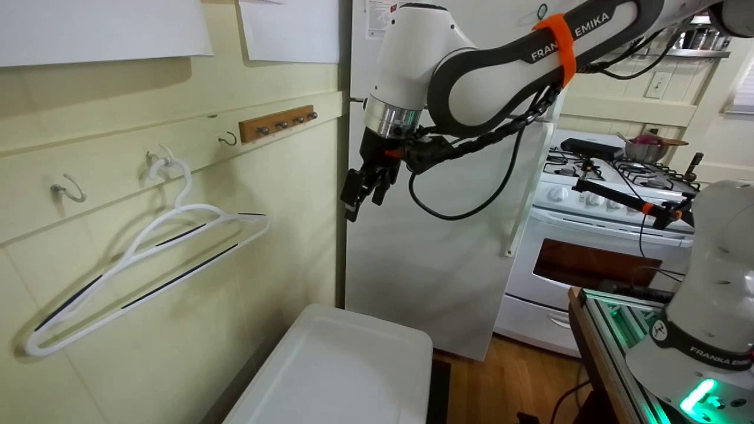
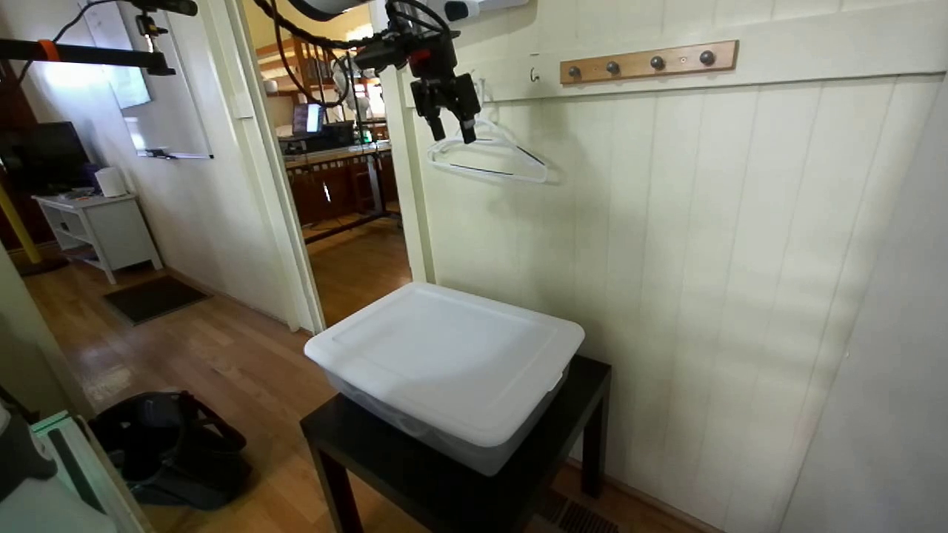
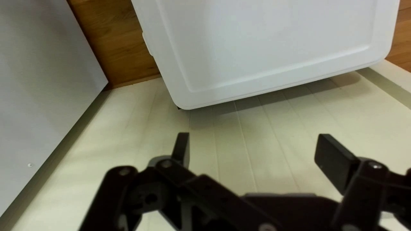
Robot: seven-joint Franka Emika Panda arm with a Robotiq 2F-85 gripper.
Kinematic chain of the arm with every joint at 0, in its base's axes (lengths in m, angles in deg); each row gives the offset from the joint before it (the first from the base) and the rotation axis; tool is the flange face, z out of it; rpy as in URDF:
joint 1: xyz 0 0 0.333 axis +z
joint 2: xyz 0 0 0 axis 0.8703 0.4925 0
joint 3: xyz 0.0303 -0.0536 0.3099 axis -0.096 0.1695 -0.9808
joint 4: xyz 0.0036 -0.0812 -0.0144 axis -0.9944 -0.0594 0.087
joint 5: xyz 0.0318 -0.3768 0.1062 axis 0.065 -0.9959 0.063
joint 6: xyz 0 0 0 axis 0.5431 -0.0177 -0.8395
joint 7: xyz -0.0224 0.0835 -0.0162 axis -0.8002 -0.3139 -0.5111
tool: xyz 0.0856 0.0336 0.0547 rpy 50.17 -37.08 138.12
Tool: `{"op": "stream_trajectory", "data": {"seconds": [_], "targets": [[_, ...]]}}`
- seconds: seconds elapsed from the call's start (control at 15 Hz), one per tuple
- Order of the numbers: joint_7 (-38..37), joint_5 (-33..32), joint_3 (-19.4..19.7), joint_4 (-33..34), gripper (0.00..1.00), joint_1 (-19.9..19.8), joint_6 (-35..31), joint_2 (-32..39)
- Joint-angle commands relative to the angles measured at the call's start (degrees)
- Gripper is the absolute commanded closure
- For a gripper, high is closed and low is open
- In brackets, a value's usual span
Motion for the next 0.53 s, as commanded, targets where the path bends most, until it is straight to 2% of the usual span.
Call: {"op": "stream_trajectory", "data": {"seconds": [0.0, 0.13, 0.27, 0.47], "targets": [[0.26, 0.29, 1.96, 0.08, 0.0, 1.89, 0.14, -0.14], [0.25, 0.29, 1.98, 0.08, 0.0, 1.97, 0.14, -0.18], [-9.7, -5.28, 3.64, -0.08, 0.0, 2.51, -4.58, 0.96], [-15.8, -9.63, 5.8, 1.56, 0.0, 3.0, -12.91, 4.66]]}}
